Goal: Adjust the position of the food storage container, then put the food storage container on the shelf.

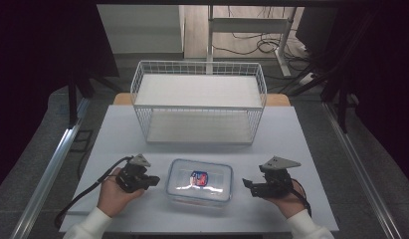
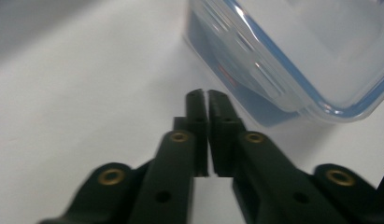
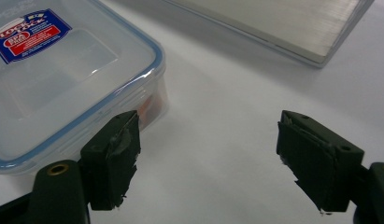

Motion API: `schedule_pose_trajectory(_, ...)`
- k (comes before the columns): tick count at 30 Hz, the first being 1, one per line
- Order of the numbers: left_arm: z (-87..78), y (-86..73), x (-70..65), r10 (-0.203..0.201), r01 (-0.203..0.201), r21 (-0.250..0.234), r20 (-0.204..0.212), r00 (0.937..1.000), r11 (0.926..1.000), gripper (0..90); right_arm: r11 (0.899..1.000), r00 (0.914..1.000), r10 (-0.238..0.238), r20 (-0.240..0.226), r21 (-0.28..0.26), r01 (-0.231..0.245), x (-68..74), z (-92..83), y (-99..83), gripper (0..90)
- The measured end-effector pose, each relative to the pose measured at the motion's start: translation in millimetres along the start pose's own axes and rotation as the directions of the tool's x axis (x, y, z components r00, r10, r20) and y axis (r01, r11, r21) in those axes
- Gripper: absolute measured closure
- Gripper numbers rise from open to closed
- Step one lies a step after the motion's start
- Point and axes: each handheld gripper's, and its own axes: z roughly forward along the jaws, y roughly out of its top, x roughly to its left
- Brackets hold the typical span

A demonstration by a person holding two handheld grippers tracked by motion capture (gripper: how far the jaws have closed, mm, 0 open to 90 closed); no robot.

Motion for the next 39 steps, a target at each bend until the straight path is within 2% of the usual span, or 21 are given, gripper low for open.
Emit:
schedule_pose_trajectory(1,-6.5,-3.8,3.5,-0.051,0.051,-0.059,0.001,0.9987,0.9969,72.9,1.0,1.0,-0.005,-0.005,0.01,0.006,1.1,1.3,-1.3,21.7)
schedule_pose_trajectory(2,-6.5,-3.8,3.5,-0.051,0.051,-0.059,0.001,0.9987,0.9969,67.7,1.0,1.0,-0.005,-0.005,0.01,0.006,1.1,1.3,-1.3,21.7)
schedule_pose_trajectory(3,-9.4,-5.3,4.6,-0.085,0.086,-0.089,0.015,0.9963,0.9923,67.7,1.0,1.0,-0.006,-0.008,0.008,0.006,1.8,1.7,-1.3,21.6)
schedule_pose_trajectory(5,-16.2,-7.2,4.5,-0.14,0.144,-0.136,0.039,0.9894,0.9803,49.5,1.0,0.9997,0.003,-0.026,-0.019,-0.003,3.6,-0.7,1.2,20.8)
schedule_pose_trajectory(9,-20.5,-8.8,0.2,-0.143,0.144,-0.154,0.02,0.9896,0.9775,43.3,0.999,0.9977,0.035,-0.059,-0.032,-0.037,4.2,-1.8,1.7,20.6)
schedule_pose_trajectory(10,-21.5,-9.7,-1.2,-0.145,0.145,-0.156,0.011,0.9894,0.9771,38.4,0.999,0.9977,0.036,-0.058,-0.026,-0.037,4.3,-1.3,1.4,20.6)
schedule_pose_trajectory(11,-22.2,-10.5,-2.2,-0.148,0.148,-0.155,0.011,0.9889,0.9767,38.4,0.999,0.9977,0.036,-0.058,-0.026,-0.037,4.3,-1.3,1.4,20.6)
schedule_pose_trajectory(13,-24.5,-12.6,-3.9,-0.158,0.16,-0.167,0.025,0.9871,0.9729,31.5,0.999,0.9976,0.032,-0.061,-0.027,-0.034,4.4,-0.3,2.4,20.3)
schedule_pose_trajectory(16,-24.7,-12.8,-3.6,-0.168,0.175,-0.181,0.052,0.9844,0.9678,28.9,0.999,0.9975,0.033,-0.063,-0.029,-0.035,4.0,0.4,3.1,20.0)
schedule_pose_trajectory(20,-22.0,-12.1,-1.6,-0.182,0.193,-0.184,0.075,0.9803,0.9636,25.6,0.997,0.9945,0.062,-0.085,-0.03,-0.065,1.6,1.5,2.6,20.0)
schedule_pose_trajectory(21,-20.3,-11.5,-0.6,-0.184,0.195,-0.179,0.072,0.9802,0.9644,23.6,0.995,0.988,0.092,-0.124,-0.035,-0.097,-0.3,1.0,1.8,19.5)
schedule_pose_trajectory(25,-19.3,-10.4,0.5,-0.197,0.209,-0.184,0.079,0.9772,0.9605,19.9,0.988,0.975,0.14,-0.173,-0.043,-0.149,-0.1,-0.5,1.8,16.3)
schedule_pose_trajectory(30,-19.7,-10.5,-0.4,-0.206,0.221,-0.189,0.096,0.9739,0.9567,18.9,0.986,0.972,0.151,-0.18,-0.045,-0.162,4.1,0.9,3.5,15.9)
schedule_pose_trajectory(32,-19.6,-9.9,-0.1,-0.214,0.233,-0.193,0.116,0.97,0.9532,18.8,0.985,0.97,0.16,-0.183,-0.041,-0.17,6.5,2.0,3.7,16.4)
schedule_pose_trajectory(34,-16.5,-7.9,1.2,-0.226,0.253,-0.192,0.153,0.962,0.9481,18.8,0.98,0.9621,0.186,-0.199,-0.03,-0.196,7.8,2.9,3.1,16.4)
schedule_pose_trajectory(36,-14.9,-7.1,1.6,-0.227,0.255,-0.19,0.157,0.9612,0.948,18.6,0.976,0.9558,0.206,-0.21,-0.025,-0.216,8.3,4.2,2.4,16.6)
schedule_pose_trajectory(38,-11.8,-5.7,3.0,-0.236,0.267,-0.187,0.173,0.9562,0.9453,18.5,0.974,0.9523,0.215,-0.217,-0.021,-0.225,8.7,4.6,2.2,16.6)
schedule_pose_trajectory(39,-10.7,-4.8,4.3,-0.243,0.276,-0.186,0.184,0.9524,0.9428,18.4,0.972,0.9479,0.225,-0.226,-0.02,-0.235,10.4,4.7,1.7,16.6)
